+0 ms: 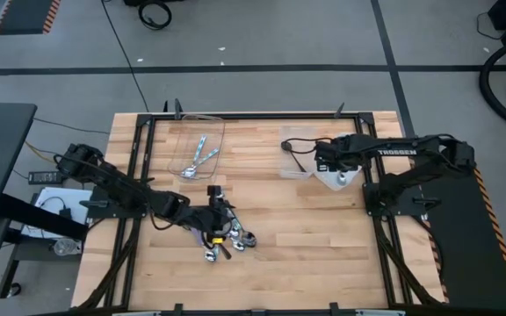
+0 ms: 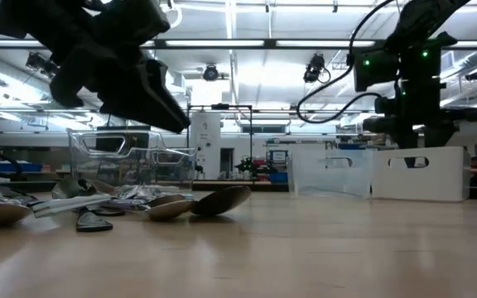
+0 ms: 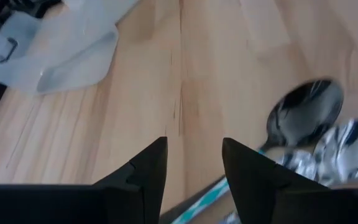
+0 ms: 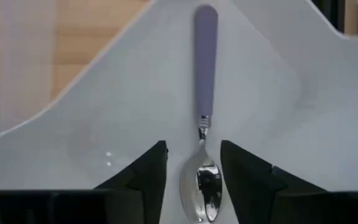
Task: Sort silverware by color (type)
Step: Put the purple spoon into the white bin
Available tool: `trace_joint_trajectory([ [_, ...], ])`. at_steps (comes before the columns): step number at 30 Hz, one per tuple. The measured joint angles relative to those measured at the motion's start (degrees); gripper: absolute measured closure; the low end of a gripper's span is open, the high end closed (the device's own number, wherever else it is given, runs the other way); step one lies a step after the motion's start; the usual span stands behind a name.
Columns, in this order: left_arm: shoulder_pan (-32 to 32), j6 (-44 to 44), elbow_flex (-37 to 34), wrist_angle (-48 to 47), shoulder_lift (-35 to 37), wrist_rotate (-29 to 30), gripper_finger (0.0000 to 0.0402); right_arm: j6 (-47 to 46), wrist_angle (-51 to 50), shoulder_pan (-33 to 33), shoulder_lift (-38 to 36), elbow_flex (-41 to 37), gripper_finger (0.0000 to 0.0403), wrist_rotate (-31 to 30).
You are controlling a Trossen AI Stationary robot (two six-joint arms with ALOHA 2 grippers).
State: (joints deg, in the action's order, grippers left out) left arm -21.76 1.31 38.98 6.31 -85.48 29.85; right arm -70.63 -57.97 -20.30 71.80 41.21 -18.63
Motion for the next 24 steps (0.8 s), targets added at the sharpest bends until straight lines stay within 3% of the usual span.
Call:
trace_joint_trajectory([
  [7,0.00,-0.92,0.05,-10.50,1.90,-1.74,0.0239,6.42,3.03,5.51,-5.97,0.01,0.0233,-1.85],
  [12,0.22,-5.29,2.84,-20.99,1.94,-11.10,0.0239,10.29,6.43,10.39,-9.60,0.02,0.0239,-5.05],
  [18,0.13,-6.96,3.37,-21.84,1.51,-14.35,0.0239,16.13,15.20,17.40,-11.17,0.02,0.0246,-12.73],
  [24,4.38,-8.06,5.08,-20.57,0.76,-19.64,0.0244,23.64,26.60,21.74,-8.98,0.11,0.0248,-11.69],
])
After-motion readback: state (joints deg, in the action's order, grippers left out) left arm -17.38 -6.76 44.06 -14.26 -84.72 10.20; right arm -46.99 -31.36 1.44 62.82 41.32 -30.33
